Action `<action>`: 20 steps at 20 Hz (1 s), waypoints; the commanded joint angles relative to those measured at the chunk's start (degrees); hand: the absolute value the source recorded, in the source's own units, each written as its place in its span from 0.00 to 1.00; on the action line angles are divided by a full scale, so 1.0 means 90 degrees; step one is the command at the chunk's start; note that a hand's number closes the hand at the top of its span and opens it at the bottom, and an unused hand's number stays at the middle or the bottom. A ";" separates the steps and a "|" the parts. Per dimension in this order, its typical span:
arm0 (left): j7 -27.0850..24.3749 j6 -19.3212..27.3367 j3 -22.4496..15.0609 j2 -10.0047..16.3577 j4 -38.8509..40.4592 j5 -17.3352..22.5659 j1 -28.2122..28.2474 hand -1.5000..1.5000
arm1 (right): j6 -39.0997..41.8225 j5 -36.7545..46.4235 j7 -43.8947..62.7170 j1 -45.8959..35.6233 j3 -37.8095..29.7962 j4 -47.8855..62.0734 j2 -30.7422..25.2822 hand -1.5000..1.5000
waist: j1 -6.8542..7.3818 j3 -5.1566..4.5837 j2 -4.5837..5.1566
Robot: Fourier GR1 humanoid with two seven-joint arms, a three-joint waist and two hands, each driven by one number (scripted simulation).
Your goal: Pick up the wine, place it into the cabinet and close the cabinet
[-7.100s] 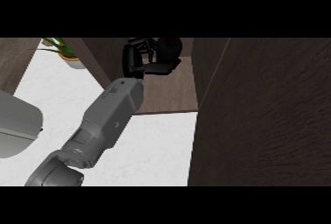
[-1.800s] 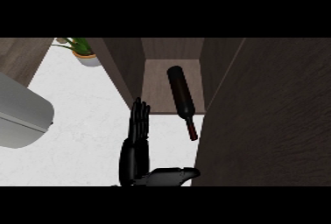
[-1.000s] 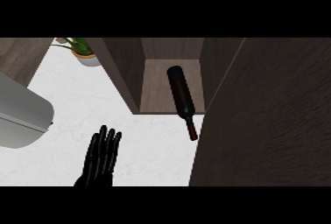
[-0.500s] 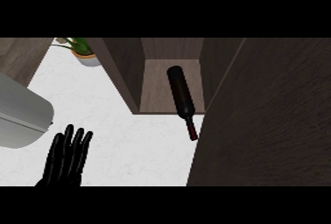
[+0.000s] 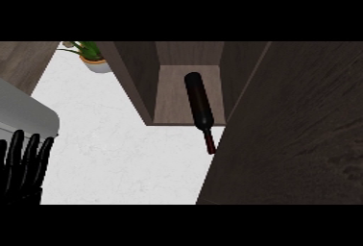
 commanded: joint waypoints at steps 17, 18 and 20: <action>0.0378 -0.1796 0.2016 0.0667 0.0720 0.1049 0.0448 0.00 | -0.2854 0.1811 0.0148 -0.1690 0.3117 0.0463 -0.0020 1.00 | -0.0036 -0.0018 -0.0028; 0.0546 -0.2008 0.2214 0.0825 0.0501 0.1363 0.0631 0.00 | -0.3076 0.1712 -0.0041 -0.1913 0.2956 0.0715 -0.0023 1.00 | 0.0061 -0.0018 -0.0029; 0.0575 -0.1686 0.1972 0.0631 0.0412 0.1152 0.0394 0.00 | -0.3367 0.1851 -0.0302 -0.2278 0.3062 0.1149 -0.0031 1.00 | 0.0043 -0.0017 -0.0022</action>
